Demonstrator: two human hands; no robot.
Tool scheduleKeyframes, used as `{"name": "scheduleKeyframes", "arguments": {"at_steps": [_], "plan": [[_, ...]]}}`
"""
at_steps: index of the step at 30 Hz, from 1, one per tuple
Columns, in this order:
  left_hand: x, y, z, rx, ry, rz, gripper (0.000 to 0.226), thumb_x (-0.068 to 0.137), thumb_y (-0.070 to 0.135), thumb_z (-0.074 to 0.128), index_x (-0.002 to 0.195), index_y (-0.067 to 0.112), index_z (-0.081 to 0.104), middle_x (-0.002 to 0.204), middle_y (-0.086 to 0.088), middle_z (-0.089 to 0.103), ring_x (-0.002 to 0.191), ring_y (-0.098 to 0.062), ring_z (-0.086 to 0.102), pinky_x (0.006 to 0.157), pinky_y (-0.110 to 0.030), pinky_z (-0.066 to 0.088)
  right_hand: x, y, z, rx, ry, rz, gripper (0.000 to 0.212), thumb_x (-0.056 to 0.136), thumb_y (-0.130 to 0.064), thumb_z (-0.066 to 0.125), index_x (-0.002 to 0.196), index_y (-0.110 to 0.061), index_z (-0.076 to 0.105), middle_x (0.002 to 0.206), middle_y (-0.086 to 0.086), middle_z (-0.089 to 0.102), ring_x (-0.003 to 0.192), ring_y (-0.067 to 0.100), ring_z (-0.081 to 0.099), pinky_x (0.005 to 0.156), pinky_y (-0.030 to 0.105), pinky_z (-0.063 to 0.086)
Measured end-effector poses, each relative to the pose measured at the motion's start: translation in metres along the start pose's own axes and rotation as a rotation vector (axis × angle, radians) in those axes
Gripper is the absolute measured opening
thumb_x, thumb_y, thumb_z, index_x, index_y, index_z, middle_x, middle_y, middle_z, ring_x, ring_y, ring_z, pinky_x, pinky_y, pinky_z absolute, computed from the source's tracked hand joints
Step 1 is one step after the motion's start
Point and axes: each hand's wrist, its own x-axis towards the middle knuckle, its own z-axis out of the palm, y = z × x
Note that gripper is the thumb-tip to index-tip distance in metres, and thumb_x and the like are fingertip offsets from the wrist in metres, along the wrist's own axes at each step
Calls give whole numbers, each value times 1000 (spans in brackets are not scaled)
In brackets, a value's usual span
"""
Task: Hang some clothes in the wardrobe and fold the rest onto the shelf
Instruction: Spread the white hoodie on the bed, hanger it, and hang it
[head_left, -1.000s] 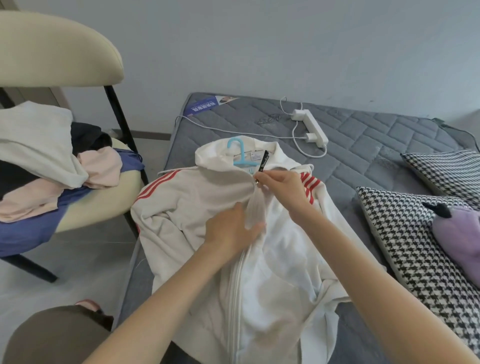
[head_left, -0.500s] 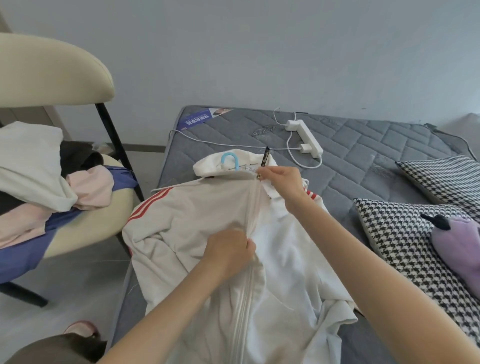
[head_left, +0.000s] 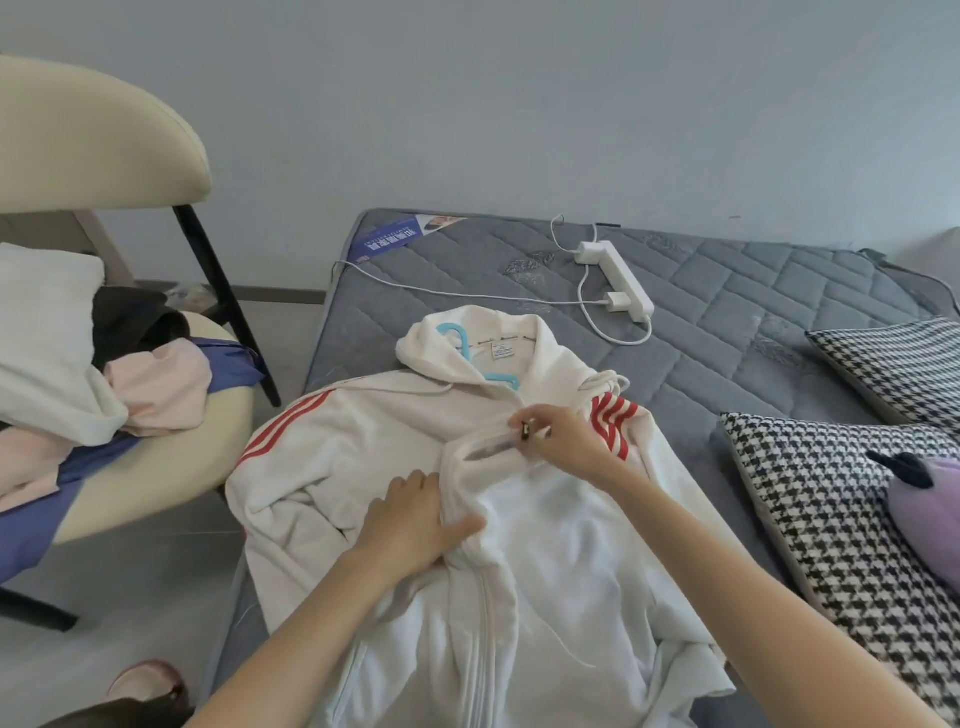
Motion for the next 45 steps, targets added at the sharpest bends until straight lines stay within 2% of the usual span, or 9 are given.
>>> {"name": "scheduleKeyframes", "arguments": {"at_steps": [3, 6, 8, 13, 22, 29, 33, 38, 45], "plan": [[19, -4, 10, 60, -39, -38, 66, 88, 58, 48, 135, 13, 35, 146, -4, 27, 133, -28, 27, 98, -43, 36, 1, 1, -11, -443, -118, -81, 49, 81, 4, 47, 112, -29, 68, 98, -5, 57, 94, 12, 55, 73, 24, 44], [33, -11, 23, 86, -168, -51, 77, 91, 56, 45, 148, 13, 16, 159, 1, 3, 144, -34, 9, 108, -50, 27, 16, -18, -18, -457, 185, -185, 47, 84, 6, 42, 106, -22, 71, 99, 2, 61, 99, 18, 53, 75, 32, 45], [38, -15, 29, 126, -198, -39, 78, 91, 58, 42, 150, 16, 12, 160, 4, 2, 144, -38, 7, 108, -53, 26, 40, -28, -16, -340, 251, -182, 40, 89, 2, 41, 109, -15, 71, 107, 8, 65, 104, 23, 55, 86, 32, 45], [49, -20, 29, 128, -232, -7, 81, 88, 59, 48, 151, 19, 13, 160, 6, 4, 143, -42, 9, 109, -55, 27, 107, -22, 6, -295, 32, 41, 46, 92, 2, 39, 133, -9, 54, 137, 9, 54, 124, 26, 50, 101, 30, 39], [67, -35, 34, 54, -301, 46, 94, 78, 62, 58, 151, 21, 15, 160, 1, 9, 144, -38, 15, 113, -54, 23, 140, -12, 39, -720, -140, -70, 26, 96, -27, 44, 115, -19, 61, 114, 4, 64, 109, 29, 56, 98, 40, 32], [64, -35, 31, 38, -305, 39, 96, 81, 59, 58, 152, 17, 9, 158, -3, 17, 143, -37, 18, 114, -50, 23, 117, 2, 5, -946, 6, -26, 25, 98, -24, 40, 103, -14, 62, 105, 6, 67, 105, 26, 59, 107, 35, 25], [55, -24, 18, 25, -236, 84, 71, 82, 54, 58, 137, 15, 36, 136, -3, 47, 124, -26, 43, 106, -36, 30, 95, 6, -22, -968, 159, 31, 22, 94, -8, 40, 110, -13, 54, 107, 3, 65, 105, 25, 57, 100, 38, 31], [48, -33, -2, -258, -172, -22, 59, 76, 61, 62, 123, 28, 50, 121, 11, 59, 111, -12, 56, 95, -28, 43, 71, -33, -45, -796, 413, -139, 5, 100, -15, 42, 102, -13, 46, 101, 3, 60, 100, 28, 56, 75, 38, 33], [19, -8, -108, -740, 380, 10, 40, 80, 65, 54, 96, 29, 61, 101, 6, 69, 92, -12, 65, 89, -39, 52, 24, -141, -94, -658, 724, -380, 16, 101, -26, 41, 99, -13, 51, 96, 2, 62, 93, 28, 54, 72, 37, 29]]}}
